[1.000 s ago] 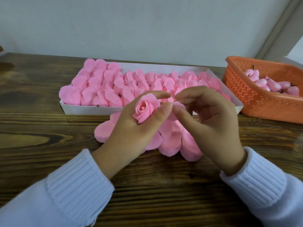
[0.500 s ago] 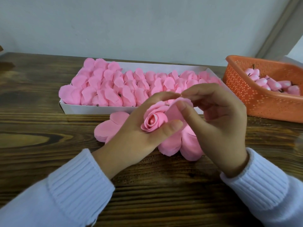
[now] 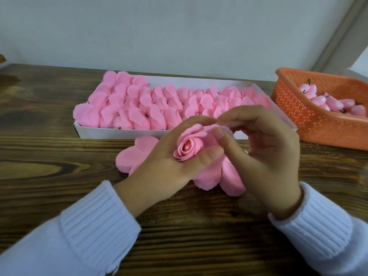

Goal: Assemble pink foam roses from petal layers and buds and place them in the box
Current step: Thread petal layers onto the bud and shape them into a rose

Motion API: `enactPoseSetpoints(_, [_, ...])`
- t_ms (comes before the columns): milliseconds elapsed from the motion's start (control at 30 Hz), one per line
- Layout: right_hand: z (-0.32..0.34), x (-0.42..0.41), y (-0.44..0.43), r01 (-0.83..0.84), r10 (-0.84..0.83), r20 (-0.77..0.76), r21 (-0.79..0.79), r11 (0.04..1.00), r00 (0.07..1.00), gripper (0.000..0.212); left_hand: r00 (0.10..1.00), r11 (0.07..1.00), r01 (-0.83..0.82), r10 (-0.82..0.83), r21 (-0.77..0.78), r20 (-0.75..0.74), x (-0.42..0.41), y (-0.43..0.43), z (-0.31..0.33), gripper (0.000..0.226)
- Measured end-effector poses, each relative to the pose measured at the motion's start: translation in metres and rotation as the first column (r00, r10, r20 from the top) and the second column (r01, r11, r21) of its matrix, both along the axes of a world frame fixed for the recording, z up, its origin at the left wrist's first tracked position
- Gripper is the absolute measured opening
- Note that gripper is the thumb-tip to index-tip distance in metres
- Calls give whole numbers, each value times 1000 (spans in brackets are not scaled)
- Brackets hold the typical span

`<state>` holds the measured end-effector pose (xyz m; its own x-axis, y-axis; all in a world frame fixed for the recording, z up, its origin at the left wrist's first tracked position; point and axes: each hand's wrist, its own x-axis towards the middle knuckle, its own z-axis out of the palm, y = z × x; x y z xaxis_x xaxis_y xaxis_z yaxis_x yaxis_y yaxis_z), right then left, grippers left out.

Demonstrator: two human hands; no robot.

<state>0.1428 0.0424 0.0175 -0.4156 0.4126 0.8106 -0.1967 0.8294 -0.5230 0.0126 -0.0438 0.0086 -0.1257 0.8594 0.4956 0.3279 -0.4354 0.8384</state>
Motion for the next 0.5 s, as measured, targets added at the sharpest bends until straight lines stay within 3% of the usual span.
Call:
enactPoseSetpoints(333, [0, 0, -2, -93, 92, -17, -56, 994, 996, 17, 998, 999, -44, 44, 2, 42, 3, -2, 2, 4])
enactPoseSetpoints(433, [0, -1, 0, -125, 131, 30, -142, 982, 991, 25, 973, 992, -124, 125, -17, 193, 3, 0, 2, 8])
enactPoseSetpoints(467, [0, -1, -1, -151, 168, 65, -201, 968, 984, 30, 957, 993, -116, 121, -36, 265, 2, 0, 1, 14])
enactPoseSetpoints(500, [-1, -2, -1, -170, 205, 113, -257, 951, 972, 35, 936, 993, -101, 116, -62, 332, 3, 1, 1, 35])
